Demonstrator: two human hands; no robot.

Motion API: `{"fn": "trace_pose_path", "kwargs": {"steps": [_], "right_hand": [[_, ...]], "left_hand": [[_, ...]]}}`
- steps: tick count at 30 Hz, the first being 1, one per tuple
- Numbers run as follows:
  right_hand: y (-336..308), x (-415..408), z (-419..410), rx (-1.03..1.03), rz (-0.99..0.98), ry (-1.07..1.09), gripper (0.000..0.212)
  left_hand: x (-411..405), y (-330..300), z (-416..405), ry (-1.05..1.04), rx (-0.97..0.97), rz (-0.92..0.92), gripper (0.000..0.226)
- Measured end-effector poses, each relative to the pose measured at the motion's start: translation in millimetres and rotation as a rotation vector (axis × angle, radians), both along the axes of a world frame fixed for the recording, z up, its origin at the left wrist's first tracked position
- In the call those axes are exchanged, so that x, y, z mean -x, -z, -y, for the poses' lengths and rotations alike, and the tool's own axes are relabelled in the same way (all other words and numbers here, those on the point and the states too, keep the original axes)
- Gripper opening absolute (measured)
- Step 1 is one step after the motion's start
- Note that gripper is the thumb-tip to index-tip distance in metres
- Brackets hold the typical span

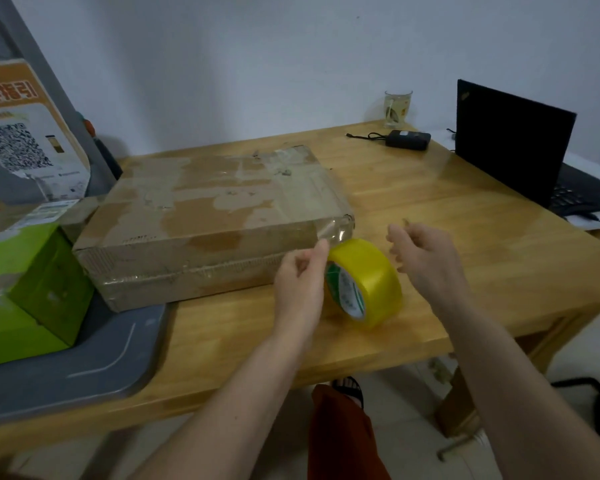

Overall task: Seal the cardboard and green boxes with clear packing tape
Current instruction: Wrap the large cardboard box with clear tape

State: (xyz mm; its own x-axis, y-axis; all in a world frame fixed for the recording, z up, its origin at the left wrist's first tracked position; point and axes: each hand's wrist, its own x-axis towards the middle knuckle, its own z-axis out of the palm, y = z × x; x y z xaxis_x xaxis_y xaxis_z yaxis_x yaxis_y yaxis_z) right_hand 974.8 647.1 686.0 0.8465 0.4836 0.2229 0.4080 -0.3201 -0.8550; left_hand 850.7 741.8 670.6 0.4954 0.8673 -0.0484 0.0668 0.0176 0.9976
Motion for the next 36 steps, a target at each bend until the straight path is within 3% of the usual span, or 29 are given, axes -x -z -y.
{"fn": "trace_pose_path", "kwargs": {"steps": [3,6,10,14,18,22,25,30,33,36], "right_hand": [[19.7,-39.9,-11.9,0.256,0.148,0.168,0.029],[36.6,-62.6,-19.3,0.541,0.124,0.218,0.04],[47.1,-66.3,-23.9,0.641,0.148,0.191,0.033],[47.2,-68.0,-26.7,0.545,0.119,0.13,0.027],[34.0,-63.8,-22.9,0.513,-0.003,0.077,0.03],[9.3,-47.6,-9.9,0.234,-0.024,0.033,0.033],[-13.7,-28.5,-3.6,0.116,0.036,-0.147,0.025],[-42.7,-10.3,-0.6,0.171,0.177,-0.418,0.015],[-48.0,-0.7,0.0,0.277,0.348,-0.486,0.009],[-50.8,5.2,-1.5,0.46,0.59,-0.465,0.011]], "left_hand": [[-12.7,-9.9,-10.8,0.037,0.125,0.007,0.03],[-17.8,-14.6,-14.8,0.071,0.154,0.002,0.014],[-18.9,-11.9,-16.5,0.089,0.113,-0.034,0.013],[-14.4,-12.5,-17.1,0.173,0.129,-0.058,0.019],[-9.7,-9.1,-8.2,0.398,0.169,-0.137,0.07],[-8.9,-5.2,-14.8,0.455,0.191,-0.108,0.084],[-7.0,-4.8,-23.1,0.482,0.27,-0.098,0.079],[-0.1,-5.9,-25.5,0.55,0.285,-0.113,0.072],[1.8,-3.3,-23.0,0.529,0.261,-0.091,0.081],[2.3,-3.4,-21.5,0.533,0.304,-0.074,0.062]]}}
